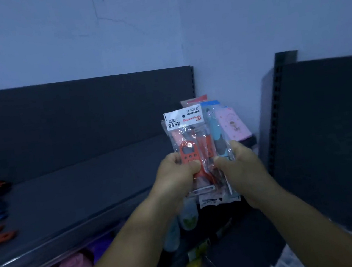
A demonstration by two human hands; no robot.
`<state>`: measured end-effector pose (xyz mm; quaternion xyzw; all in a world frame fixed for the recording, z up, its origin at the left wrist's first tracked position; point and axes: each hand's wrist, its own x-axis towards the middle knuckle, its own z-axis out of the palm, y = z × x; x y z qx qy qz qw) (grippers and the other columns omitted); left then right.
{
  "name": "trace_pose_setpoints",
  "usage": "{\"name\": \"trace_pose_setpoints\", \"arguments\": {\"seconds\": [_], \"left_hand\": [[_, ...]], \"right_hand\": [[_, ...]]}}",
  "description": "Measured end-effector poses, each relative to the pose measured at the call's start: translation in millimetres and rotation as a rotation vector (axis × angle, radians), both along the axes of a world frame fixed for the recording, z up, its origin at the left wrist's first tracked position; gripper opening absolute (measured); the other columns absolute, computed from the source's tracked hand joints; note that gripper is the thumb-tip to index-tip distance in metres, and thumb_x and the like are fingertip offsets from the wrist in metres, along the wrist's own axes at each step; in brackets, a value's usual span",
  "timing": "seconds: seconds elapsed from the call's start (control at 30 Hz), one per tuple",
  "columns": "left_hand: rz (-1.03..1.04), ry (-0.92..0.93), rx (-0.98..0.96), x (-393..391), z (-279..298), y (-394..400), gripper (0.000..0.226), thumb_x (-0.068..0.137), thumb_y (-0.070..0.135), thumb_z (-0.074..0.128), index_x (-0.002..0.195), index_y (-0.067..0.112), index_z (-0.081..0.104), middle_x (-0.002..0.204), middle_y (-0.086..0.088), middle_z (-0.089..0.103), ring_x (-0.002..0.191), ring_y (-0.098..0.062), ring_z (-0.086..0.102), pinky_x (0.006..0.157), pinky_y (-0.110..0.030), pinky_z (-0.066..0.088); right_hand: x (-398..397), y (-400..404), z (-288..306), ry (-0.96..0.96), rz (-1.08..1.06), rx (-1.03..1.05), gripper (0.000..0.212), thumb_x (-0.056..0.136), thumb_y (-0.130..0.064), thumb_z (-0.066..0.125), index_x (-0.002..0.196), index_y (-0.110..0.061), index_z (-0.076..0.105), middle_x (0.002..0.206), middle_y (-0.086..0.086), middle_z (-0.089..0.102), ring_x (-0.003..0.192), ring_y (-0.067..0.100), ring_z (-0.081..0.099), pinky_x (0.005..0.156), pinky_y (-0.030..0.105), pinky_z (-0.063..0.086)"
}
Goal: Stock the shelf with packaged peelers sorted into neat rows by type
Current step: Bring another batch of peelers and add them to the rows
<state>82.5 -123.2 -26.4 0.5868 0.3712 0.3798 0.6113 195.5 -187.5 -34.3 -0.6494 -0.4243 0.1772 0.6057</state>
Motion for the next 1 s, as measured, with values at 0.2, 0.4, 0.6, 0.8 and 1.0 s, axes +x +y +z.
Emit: {"name": "trace_pose_setpoints", "arguments": {"seconds": [0.2,0.4,0.6,0.8,1.0], "left_hand": [[-0.171,0.059,0.056,-29.2,-27.8,-103.4,0.015,0.087,0.005,0.062,0.1,0.013,0.063,0.092,-0.01,0.073,0.078,-0.025,0.07,0.073,-0.036,0.059],[-0.418,0.147,0.096,-35.6,-62.0,-208.7,0.014,0.083,0.007,0.063,0.089,0.018,0.067,0.088,-0.007,0.074,0.09,-0.03,0.069,0.087,-0.048,0.054],[-0.688,0.16,0.05,-18.9,-82.1,-307.3,0.012,0.09,0.008,0.06,0.096,0.018,0.064,0.089,-0.006,0.073,0.075,-0.021,0.063,0.074,-0.038,0.053],[-0.88,0.175,0.012,8.7,-96.2,-398.4,0.015,0.093,0.009,0.057,0.097,0.024,0.058,0.085,0.007,0.068,0.076,-0.011,0.062,0.079,-0.03,0.053],[-1.038,0.246,0.038,43.9,-111.3,-488.3,0.018,0.093,0.016,0.058,0.11,0.02,0.061,0.096,0.004,0.071,0.085,-0.012,0.066,0.077,-0.028,0.053]], "right_hand": [[-37.3,-121.0,-27.8,-0.025,-0.157,-0.103,0.016,0.089,-0.016,0.052,0.101,-0.023,0.061,0.092,0.006,0.07,0.087,0.028,0.068,0.078,0.046,0.057],[-68.2,-249.3,-62.4,0.016,-0.395,-0.157,0.018,0.092,-0.017,0.052,0.106,-0.026,0.059,0.092,-0.002,0.07,0.08,0.016,0.066,0.074,0.031,0.054],[-73.6,-364.3,-83.7,0.066,-0.623,-0.205,0.018,0.092,-0.016,0.052,0.104,-0.029,0.057,0.088,-0.003,0.069,0.077,0.016,0.066,0.071,0.032,0.055],[-72.0,-461.2,-102.1,0.132,-0.814,-0.191,0.015,0.091,-0.013,0.051,0.098,-0.024,0.059,0.086,0.004,0.07,0.078,0.026,0.067,0.07,0.04,0.055],[-56.3,-555.4,-116.2,0.152,-0.994,-0.205,0.016,0.09,-0.011,0.052,0.1,-0.019,0.061,0.083,0.002,0.069,0.07,0.02,0.065,0.063,0.027,0.053]]}}
